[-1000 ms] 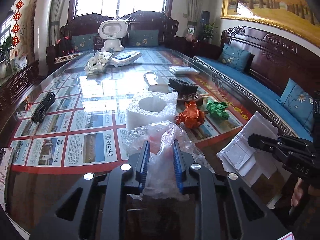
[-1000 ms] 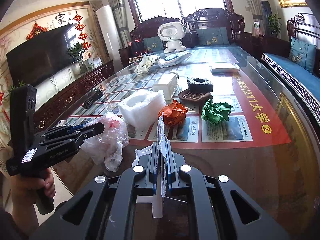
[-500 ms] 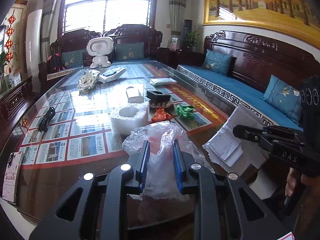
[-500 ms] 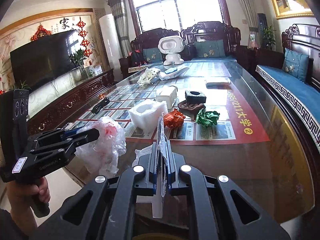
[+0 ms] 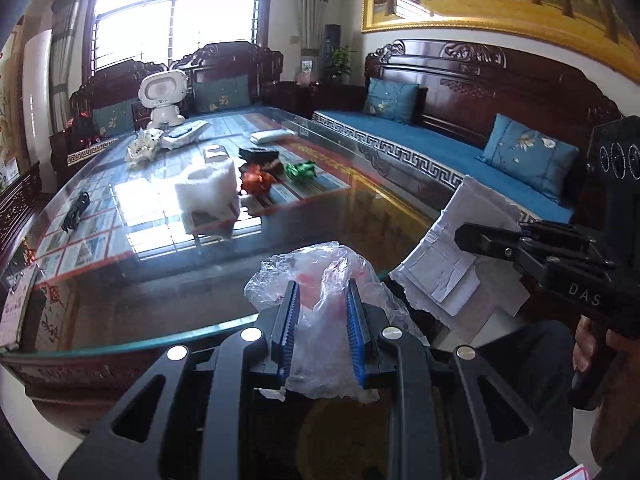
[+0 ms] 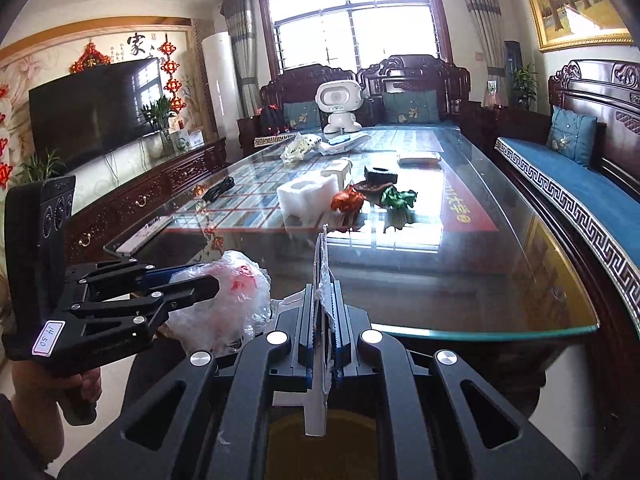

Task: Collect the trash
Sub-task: 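Carry both items over the yellow bin and open the right tool to drop the paper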

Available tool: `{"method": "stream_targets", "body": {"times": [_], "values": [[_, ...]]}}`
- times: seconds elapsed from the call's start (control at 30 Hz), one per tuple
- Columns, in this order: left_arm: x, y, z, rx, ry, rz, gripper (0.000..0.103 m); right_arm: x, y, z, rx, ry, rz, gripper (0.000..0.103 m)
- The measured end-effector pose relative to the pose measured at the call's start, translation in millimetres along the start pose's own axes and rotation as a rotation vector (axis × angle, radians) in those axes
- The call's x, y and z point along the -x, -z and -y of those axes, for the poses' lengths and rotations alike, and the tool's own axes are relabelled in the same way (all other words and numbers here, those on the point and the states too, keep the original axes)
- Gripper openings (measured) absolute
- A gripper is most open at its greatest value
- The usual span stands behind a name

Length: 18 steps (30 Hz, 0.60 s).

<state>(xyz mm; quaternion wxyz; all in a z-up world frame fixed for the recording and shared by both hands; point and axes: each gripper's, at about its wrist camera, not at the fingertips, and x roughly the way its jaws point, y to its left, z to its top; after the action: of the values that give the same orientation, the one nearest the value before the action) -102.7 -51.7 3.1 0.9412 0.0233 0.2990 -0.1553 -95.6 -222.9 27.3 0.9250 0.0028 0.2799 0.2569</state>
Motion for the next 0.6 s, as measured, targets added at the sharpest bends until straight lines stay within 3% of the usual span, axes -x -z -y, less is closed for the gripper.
{"method": "stream_targets", "body": {"times": [0.27, 0.5, 0.6], "values": [[10, 43, 19, -0.017, 0.028, -0.043, 0.024, 16, 46, -11, -0.013, 0.009, -0.062, 0.007], [9, 75, 22, -0.018, 0.026, -0.11, 0.024, 8, 90, -23, -0.012, -0.013, -0.168, 0.008], [7, 85, 22, -0.012, 0.029, -0.134, 0.024, -1, 103, -27, 0.012, 0.035, -0.237, 0.013]]}}
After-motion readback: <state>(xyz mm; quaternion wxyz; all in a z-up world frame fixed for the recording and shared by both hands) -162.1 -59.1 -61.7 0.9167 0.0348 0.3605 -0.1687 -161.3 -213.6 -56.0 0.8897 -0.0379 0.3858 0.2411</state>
